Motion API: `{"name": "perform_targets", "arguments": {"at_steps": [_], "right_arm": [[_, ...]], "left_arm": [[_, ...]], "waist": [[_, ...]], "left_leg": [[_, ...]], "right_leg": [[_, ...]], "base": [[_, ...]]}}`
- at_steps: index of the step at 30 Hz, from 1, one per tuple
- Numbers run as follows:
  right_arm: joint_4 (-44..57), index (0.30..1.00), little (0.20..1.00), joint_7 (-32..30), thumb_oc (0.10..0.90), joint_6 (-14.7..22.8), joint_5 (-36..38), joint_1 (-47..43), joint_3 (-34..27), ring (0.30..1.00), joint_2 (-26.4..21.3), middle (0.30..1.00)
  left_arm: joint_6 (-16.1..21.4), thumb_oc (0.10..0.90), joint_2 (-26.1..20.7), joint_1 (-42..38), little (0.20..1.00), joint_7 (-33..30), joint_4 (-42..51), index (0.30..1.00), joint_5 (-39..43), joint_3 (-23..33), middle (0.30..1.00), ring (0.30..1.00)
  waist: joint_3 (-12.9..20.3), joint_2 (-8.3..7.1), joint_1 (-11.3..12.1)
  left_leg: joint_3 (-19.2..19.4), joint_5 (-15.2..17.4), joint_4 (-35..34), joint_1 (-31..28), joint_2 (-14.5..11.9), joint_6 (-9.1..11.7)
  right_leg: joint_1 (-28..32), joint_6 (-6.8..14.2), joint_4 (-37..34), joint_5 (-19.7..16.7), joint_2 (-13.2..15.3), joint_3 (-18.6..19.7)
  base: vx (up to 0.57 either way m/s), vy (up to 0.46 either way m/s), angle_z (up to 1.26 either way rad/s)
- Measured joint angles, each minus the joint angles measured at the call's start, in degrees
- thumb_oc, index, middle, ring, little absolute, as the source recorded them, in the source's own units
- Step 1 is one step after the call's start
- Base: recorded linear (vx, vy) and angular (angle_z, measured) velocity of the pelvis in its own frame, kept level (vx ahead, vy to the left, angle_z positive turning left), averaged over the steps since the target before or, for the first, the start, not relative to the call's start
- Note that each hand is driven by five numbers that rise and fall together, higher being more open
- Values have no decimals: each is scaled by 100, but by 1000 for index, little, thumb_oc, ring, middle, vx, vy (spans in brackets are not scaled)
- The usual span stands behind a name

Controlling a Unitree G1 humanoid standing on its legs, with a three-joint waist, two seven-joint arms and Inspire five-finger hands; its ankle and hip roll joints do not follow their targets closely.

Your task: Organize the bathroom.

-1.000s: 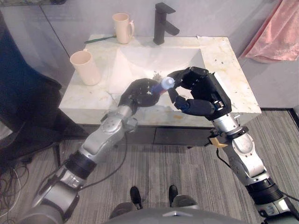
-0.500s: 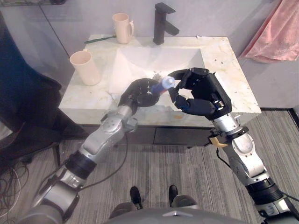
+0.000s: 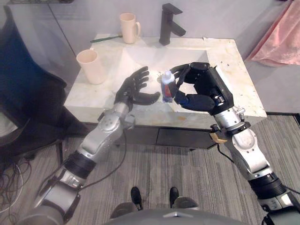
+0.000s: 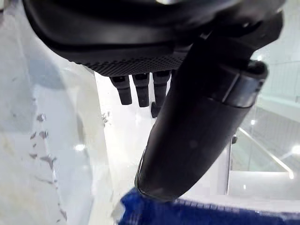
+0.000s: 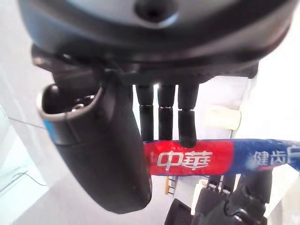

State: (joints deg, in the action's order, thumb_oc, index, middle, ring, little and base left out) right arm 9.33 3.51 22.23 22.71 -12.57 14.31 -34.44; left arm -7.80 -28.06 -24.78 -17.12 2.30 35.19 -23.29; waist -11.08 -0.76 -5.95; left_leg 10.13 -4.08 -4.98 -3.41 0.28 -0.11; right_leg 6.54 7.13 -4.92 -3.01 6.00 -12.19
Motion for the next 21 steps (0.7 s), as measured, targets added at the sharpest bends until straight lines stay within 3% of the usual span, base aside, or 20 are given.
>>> {"name": "perform_targets", "arguments": {"at_steps": [7, 15, 16, 19, 21], "right_arm": [[-106, 300, 300, -690, 400, 125, -267, -477, 24, 300, -129, 300], [-242, 300, 300, -2024, 400, 373, -610, -1094, 22, 300, -134, 300], [-249, 300, 300, -2301, 400, 484, -698, -1188, 20, 300, -105, 300], [-278, 300, 300, -2541, 400, 604, -873, -1448, 70, 300, -27, 300], [-278, 300, 300, -2541, 400, 604, -873, -1448, 70, 300, -27, 300]], "left_arm": [[0, 800, -19, -1, 900, -15, 2, 900, -294, 191, 900, 900], [-2, 800, -114, 260, 900, -45, 446, 900, -895, 404, 900, 900], [-2, 800, -103, 331, 900, -50, 560, 900, -1059, 398, 900, 900], [-3, 800, -31, 552, 900, -113, 702, 900, -1245, 397, 900, 900], [-3, 800, -31, 552, 900, -113, 702, 900, -1245, 397, 900, 900]], "waist": [[0, 0, 196], [-1, -1, 509], [-1, -2, 677], [-22, -33, 875], [-22, -33, 875]], "left_leg": [[-123, -28, 1, 1, 4, 1], [-298, -76, 4, 61, 14, 18], [-352, -84, 6, 68, 30, 29], [-432, -77, 215, 190, 32, 102], [-432, -77, 215, 190, 32, 102]], "right_leg": [[57, -4, -3, 4, 0, -113], [90, -21, -4, 39, -6, -301], [106, -25, -3, 56, -16, -340], [136, -35, 28, 117, -13, -428], [136, -35, 28, 117, -13, -428]], "base": [[24, -30, 9], [34, -39, 13], [5, -16, 8], [16, -62, 14], [9, -25, 30]]}}
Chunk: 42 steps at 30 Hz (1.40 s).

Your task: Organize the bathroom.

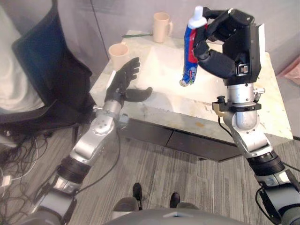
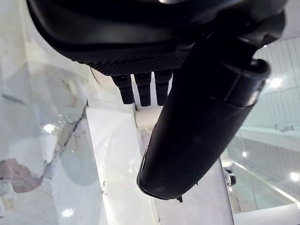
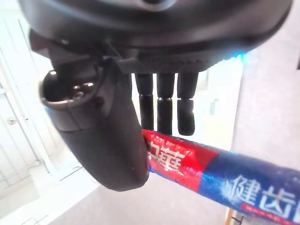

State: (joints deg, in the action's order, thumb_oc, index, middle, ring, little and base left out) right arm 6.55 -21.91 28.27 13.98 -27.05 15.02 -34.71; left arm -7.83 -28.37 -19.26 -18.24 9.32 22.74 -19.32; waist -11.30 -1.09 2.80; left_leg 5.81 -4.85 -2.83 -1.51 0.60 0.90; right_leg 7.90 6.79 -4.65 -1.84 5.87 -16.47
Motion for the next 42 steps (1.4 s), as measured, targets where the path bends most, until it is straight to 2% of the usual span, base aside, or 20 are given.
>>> {"name": "perform_targets", "arguments": {"at_steps": [1, 2, 3, 4, 5, 6, 8, 9, 10, 12, 15, 17, 19, 20, 23, 26, 29, 30, 36, 42], "right_arm": [[-50, 300, 300, -232, 400, 54, -5, -314, 24, 300, 237, 300], [-195, 300, 300, -242, 400, 132, -25, -560, 23, 300, 335, 300], [-195, 300, 300, -242, 400, 132, -25, -560, 23, 300, 335, 300], [-245, 300, 300, -308, 400, 261, -70, -588, -41, 300, 442, 300], [-258, 300, 300, -391, 400, 341, -86, -581, -79, 300, 517, 300], [-272, 300, 300, -549, 400, 417, -198, -600, -105, 300, 600, 300], [-380, 300, 300, -859, 400, 587, -346, -615, -103, 300, 587, 300], [-401, 300, 300, -993, 400, 587, -443, -599, -111, 300, 573, 300], [-401, 300, 300, -993, 400, 587, -443, -599, -111, 300, 573, 300], [-571, 300, 300, -1091, 400, 592, -475, -558, -95, 300, 570, 300], [-670, 300, 300, -1522, 400, 591, -552, -460, -159, 300, 330, 300], [-677, 300, 300, -1809, 400, 591, -582, -458, -320, 300, 292, 300], [-695, 300, 300, -2052, 400, 608, -711, -399, -500, 300, 276, 300], [-710, 300, 300, -2232, 400, 610, -734, -356, -556, 300, 276, 300], [-902, 300, 300, -2479, 400, 614, -932, -362, -655, 300, 273, 300], [-897, 300, 300, -2496, 400, 615, -1079, -370, -660, 300, 271, 300], [-727, 300, 300, -2366, 400, 620, -1147, -302, -658, 300, 272, 300], [-729, 300, 300, -2205, 400, 621, -1134, -302, -639, 300, 286, 300], [-584, 300, 300, -1592, 400, 384, -570, -243, -609, 300, 93, 300], [-259, 300, 300, -1101, 400, 217, -343, -16, -563, 300, 62, 300]], "left_arm": [[-4, 800, 266, 171, 900, -16, 2, 900, -110, -5, 900, 900], [-13, 800, 354, 434, 900, 62, 1, 900, -150, -9, 900, 900], [-13, 800, 354, 434, 900, 62, 1, 900, -150, -9, 900, 900], [61, 800, 376, 839, 900, 224, 8, 900, -267, 16, 900, 900], [92, 800, 366, 1060, 900, 301, 4, 900, -298, 13, 900, 900], [96, 800, 321, 1347, 900, 419, -56, 900, -296, 12, 900, 900], [80, 800, 268, 1542, 900, 693, -320, 900, -282, -63, 900, 900], [27, 800, 191, 1552, 900, 774, -374, 900, -282, -118, 900, 900], [27, 800, 191, 1552, 900, 774, -374, 900, -282, -118, 900, 900], [22, 800, -47, 1577, 900, 858, -368, 900, -264, -245, 900, 900], [20, 800, -72, 1562, 900, 964, -247, 900, -98, -221, 900, 900], [55, 800, -127, 1432, 900, 1045, -199, 900, -34, -175, 900, 900], [54, 800, -127, 1263, 900, 1160, -248, 900, -34, -207, 900, 900], [59, 800, -138, 1183, 900, 1256, -246, 900, -35, -224, 900, 900], [63, 800, -198, 1000, 900, 1365, -242, 900, -39, -293, 900, 900], [97, 800, -242, 1015, 900, 1363, -232, 900, -38, -298, 900, 900], [107, 800, -277, 1093, 900, 1332, -229, 900, -37, -370, 900, 900], [114, 800, -254, 1184, 900, 1328, -245, 900, -39, -434, 900, 900], [148, 800, -147, 1513, 900, 1216, -187, 900, -20, -409, 900, 900], [149, 800, -77, 1538, 900, 1029, -188, 900, -31, -495, 900, 900]], "waist": [[-113, -193, 169], [-216, -210, 416], [-216, -210, 416], [-346, -221, 715], [-403, -255, 764], [-442, -231, 799], [-498, -80, 707], [-513, -7, 722], [-513, -7, 722], [-509, 71, 784], [-512, 68, 546], [-511, 92, 507], [-579, 241, 424], [-611, 300, 339], [-624, 333, 335], [-618, 314, 336], [-545, 160, 250], [-514, 91, 193], [-430, 190, 116], [-399, 150, 96]], "left_leg": [[-5, 109, 1223, 731, 82, 162], [-49, 86, 2130, 1188, 35, 229], [-49, 86, 2130, 1188, 35, 229], [-34, -34, 2953, 1700, -28, 369], [86, 82, 3019, 1788, -93, 299], [662, 323, 2363, 1721, -227, 92], [1725, 394, 1051, 1351, -400, 83], [1741, 330, 704, 1193, -432, 86], [1741, 330, 704, 1193, -432, 86], [1410, -422, 9, 635, -247, -283], [1260, -297, -202, 283, 238, -576], [1127, -147, -200, 212, 307, -710], [852, -61, -196, 62, 274, -820], [709, -45, -197, -57, 256, -828], [475, 43, -198, -322, 228, -762], [324, 178, -201, -485, 202, -605], [80, 290, -203, -525, 320, -474], [-1, 348, -203, -625, 389, -384], [41, 512, -207, -728, 62, -122], [71, 512, -208, -723, 66, -121]], "right_leg": [[6, -127, -30, 87, 101, -211], [37, -195, 3, 156, 71, -335], [37, -195, 3, 156, 71, -335], [203, -294, -20, 236, 115, -494], [240, -299, -33, 242, 132, -631], [314, -305, -30, 267, 118, -909], [458, -287, -24, 392, -30, -1247], [506, -255, -18, 435, -84, -1317], [506, -255, -18, 435, -84, -1317], [634, -53, 5, 516, -46, -1232], [797, 75, 394, 569, 396, -1430], [636, -1, 811, 612, 492, -1405], [294, 41, 2012, 786, 702, -1430], [41, 61, 2513, 1001, 750, -1182], [-450, 9, 2234, 1123, 650, -983], [-851, 79, 1395, 726, 492, -872], [-1081, 189, 346, -246, 357, 28], [-998, -179, 314, -841, 386, 90], [-785, -348, -3, -872, -26, 97], [-787, -351, -5, -865, 2, 114]], "base": [[61, -6, 73], [61, -6, 73], [122, 92, 52], [210, 182, 42], [333, 215, 77], [279, 189, 90], [176, 135, 103], [140, 105, 55], [148, 115, 6], [222, 146, -23], [220, 110, 28], [209, 86, 33], [174, -1, 55], [149, -73, 66], [131, -129, 62], [130, -101, 42], [78, -51, 42], [39, -61, 27], [78, -48, -9], [12, -6, 1]]}}
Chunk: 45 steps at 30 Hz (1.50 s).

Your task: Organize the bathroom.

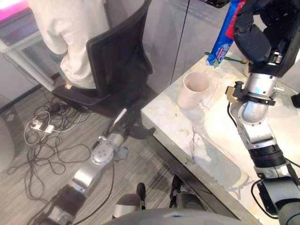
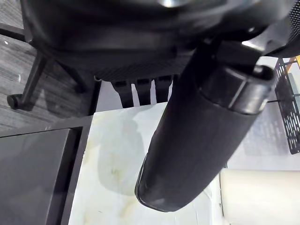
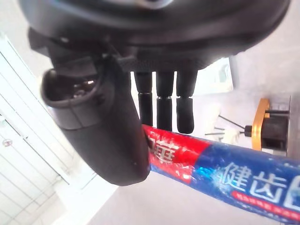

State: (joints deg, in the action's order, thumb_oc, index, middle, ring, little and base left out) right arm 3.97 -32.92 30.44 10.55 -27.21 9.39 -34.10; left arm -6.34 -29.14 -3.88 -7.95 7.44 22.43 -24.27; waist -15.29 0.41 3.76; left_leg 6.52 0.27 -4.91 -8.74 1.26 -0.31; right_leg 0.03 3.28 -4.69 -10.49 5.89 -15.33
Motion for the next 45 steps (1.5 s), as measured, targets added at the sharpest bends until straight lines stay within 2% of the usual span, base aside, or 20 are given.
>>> {"name": "perform_targets", "arguments": {"at_steps": [2, 7, 12, 20, 23, 27, 32, 39, 45], "right_arm": [[161, 300, 300, 304, 400, -18, 0, 77, 140, 300, 9, 300], [764, 300, 300, 738, 400, -197, 176, 343, 158, 300, 12, 300], [846, 300, 300, 998, 400, -369, 170, 422, 158, 300, 12, 300], [777, 300, 300, 1264, 400, -627, 285, 1153, 160, 300, 17, 300], [569, 300, 300, 1260, 400, -595, 320, 1304, 161, 300, 85, 300], [448, 300, 300, 948, 400, -583, 183, 1298, 161, 300, 85, 300], [451, 300, 300, 458, 400, -343, -94, 1267, 161, 300, 86, 300], [546, 300, 300, -261, 400, -328, -352, 1191, 160, 300, 86, 300], [550, 300, 300, -399, 400, -325, -355, 1052, 160, 300, 86, 300]], "left_arm": [[-2, 800, -36, 1, 900, -85, -9, 900, -4, -27, 900, 900], [-9, 800, -117, 21, 900, -179, -17, 900, -7, -92, 900, 900], [-10, 800, -115, 31, 900, -197, -51, 900, -10, -138, 900, 900], [-9, 800, -120, 180, 900, -217, -51, 900, -9, -66, 900, 900], [-6, 800, -85, 260, 900, -190, -50, 900, -3, -52, 900, 900], [-6, 800, -60, 272, 900, -198, -51, 900, -4, -50, 900, 900], [-3, 800, -24, 283, 900, -207, -50, 900, -2, -53, 900, 900], [39, 800, -1, 388, 900, -275, -43, 900, 0, -63, 900, 900], [39, 800, 10, 426, 900, -309, -43, 900, 1, -87, 900, 900]], "waist": [[57, -97, -57], [167, -229, -84], [258, -243, -105], [342, -262, -120], [402, -246, -125], [415, -222, -118], [421, -213, -93], [433, -191, -89], [460, -143, -84]], "left_leg": [[12, 0, -1, 0, 18, -2], [25, -1, 1, 6, 18, -3], [57, 1, 0, 5, 25, -4], [123, 6, -2, 21, 22, -3], [130, 14, -3, 19, 13, 1], [127, 14, -2, 20, 12, 1], [113, 14, -2, 26, 11, 1], [78, 13, -1, 29, 8, 1], [69, 13, -1, 34, 8, 1]], "right_leg": [[-2, 8, -1, 6, 21, 3], [-15, 18, 0, 12, 19, 33], [-28, 19, 0, 10, 19, 67], [-73, 22, 0, 10, 6, 128], [-72, 25, -1, 13, -2, 126], [-71, 24, -1, 11, -1, 114], [-65, 24, -1, 12, 1, 90], [-51, 20, -1, 17, 7, 42], [-49, 21, -1, 25, 9, 27]], "base": [[0, 0, 0], [0, 0, 0], [-1, -1, -2], [27, -5, -4], [74, -5, -2], [71, 2, 0], [49, 3, 1], [36, 2, 3], [50, -2, 1]]}}
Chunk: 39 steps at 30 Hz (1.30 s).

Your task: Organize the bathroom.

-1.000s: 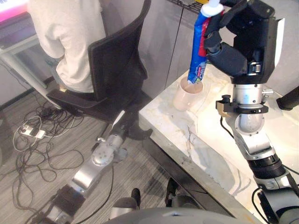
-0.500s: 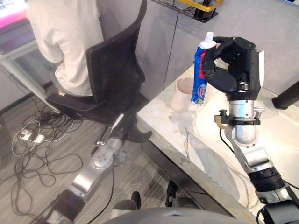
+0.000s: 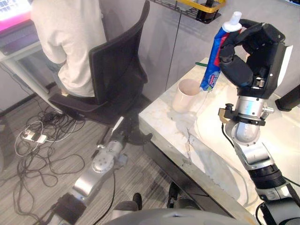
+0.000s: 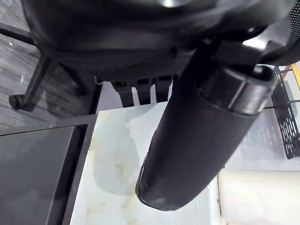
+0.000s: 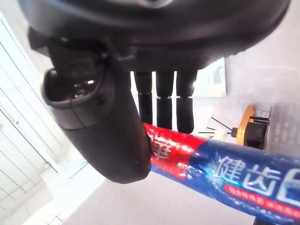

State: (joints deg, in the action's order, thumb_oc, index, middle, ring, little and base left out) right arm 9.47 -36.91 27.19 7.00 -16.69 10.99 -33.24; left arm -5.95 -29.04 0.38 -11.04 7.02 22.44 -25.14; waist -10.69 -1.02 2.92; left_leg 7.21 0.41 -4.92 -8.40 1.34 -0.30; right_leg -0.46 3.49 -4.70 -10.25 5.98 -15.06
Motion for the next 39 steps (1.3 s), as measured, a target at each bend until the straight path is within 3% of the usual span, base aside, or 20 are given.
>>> {"name": "perform_targets", "arguments": {"at_steps": [12, 29, 39], "right_arm": [[-155, 300, 300, 549, 400, 2, 142, 6, 169, 300, 286, 300], [-216, 300, 300, 995, 400, -6, 357, 73, 202, 300, 283, 300], [-221, 300, 300, 1630, 400, -42, 525, 851, 232, 300, 284, 300]], "left_arm": [[0, 800, 14, 29, 900, -65, 0, 900, 45, -80, 900, 900], [4, 800, 16, 281, 900, -122, 0, 900, 177, -87, 900, 900], [109, 800, 5, 503, 900, -97, 0, 900, 178, -76, 900, 900]], "waist": [[12, 38, 8], [13, 39, 9], [13, 38, -11]], "left_leg": [[-76, 0, 0, -3, -3, 0], [-175, -2, 1, 8, -2, 3], [-164, -1, -4, 5, -2, 3]], "right_leg": [[50, 7, -1, 29, 10, -55], [90, 10, 0, 65, 31, -196], [94, 18, 0, 71, 34, -191]], "base": [[54, 11, 3], [23, 3, 3], [21, -2, 0]]}}
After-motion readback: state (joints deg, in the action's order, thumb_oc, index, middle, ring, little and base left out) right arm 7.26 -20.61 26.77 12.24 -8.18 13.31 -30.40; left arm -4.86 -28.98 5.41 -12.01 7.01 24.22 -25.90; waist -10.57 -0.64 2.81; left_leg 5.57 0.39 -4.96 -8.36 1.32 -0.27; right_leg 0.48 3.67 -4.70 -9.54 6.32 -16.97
